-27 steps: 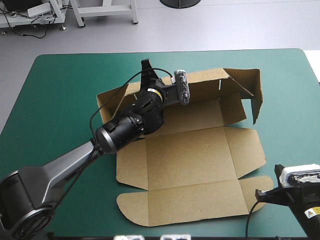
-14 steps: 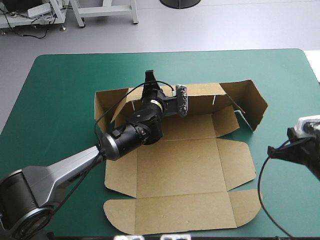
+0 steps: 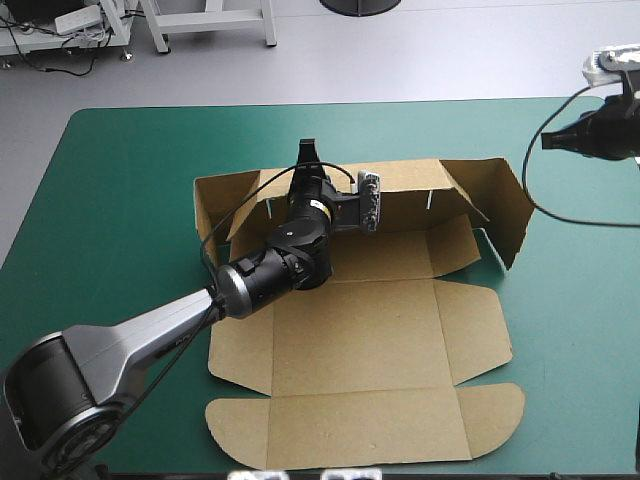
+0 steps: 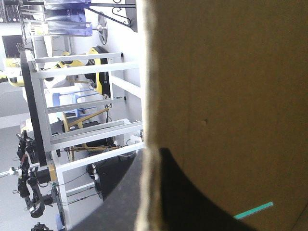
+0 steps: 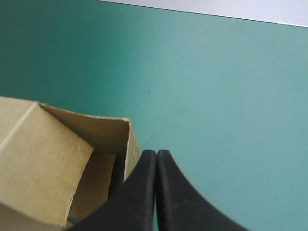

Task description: Fold the box

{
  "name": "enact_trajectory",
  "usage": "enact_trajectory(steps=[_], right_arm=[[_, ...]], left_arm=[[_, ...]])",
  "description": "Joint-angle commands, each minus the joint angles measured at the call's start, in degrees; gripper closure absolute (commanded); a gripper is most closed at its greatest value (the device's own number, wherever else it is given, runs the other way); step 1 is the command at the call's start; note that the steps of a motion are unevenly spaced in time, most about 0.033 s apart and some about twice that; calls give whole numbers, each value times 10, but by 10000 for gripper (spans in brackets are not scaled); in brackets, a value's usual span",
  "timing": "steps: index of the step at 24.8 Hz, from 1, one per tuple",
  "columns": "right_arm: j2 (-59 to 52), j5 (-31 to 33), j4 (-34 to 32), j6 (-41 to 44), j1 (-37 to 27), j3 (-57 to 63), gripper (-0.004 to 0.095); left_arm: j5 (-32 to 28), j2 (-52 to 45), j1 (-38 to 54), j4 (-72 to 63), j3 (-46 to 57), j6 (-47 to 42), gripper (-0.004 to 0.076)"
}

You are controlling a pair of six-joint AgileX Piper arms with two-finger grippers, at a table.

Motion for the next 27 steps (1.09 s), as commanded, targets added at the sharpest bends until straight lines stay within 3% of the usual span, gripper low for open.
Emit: enact_trajectory(steps=[1,6,8,12,21,27], right_arm=[[57,-5,50,-8,2,-88,933],[183,24,145,-28,2,-163,933],[242,71,185,-42,2,-190,933],[277,71,260,-65,2,-190,933],[274,72,265,-81,8,-120,933],[243,72,261,-142,14,-18,933]], left_arm=[[11,-19,-4,-5,-12,-10,729],[11,-19,-4,-4,-12,-12,729],[13,-19,-4,-4,-12,-13,729],[20,-19,-4,0,-12,-30,729],[22,-19,-4,1,-12,-30,729],[33,-19,-4,2,-12,-30,729]])
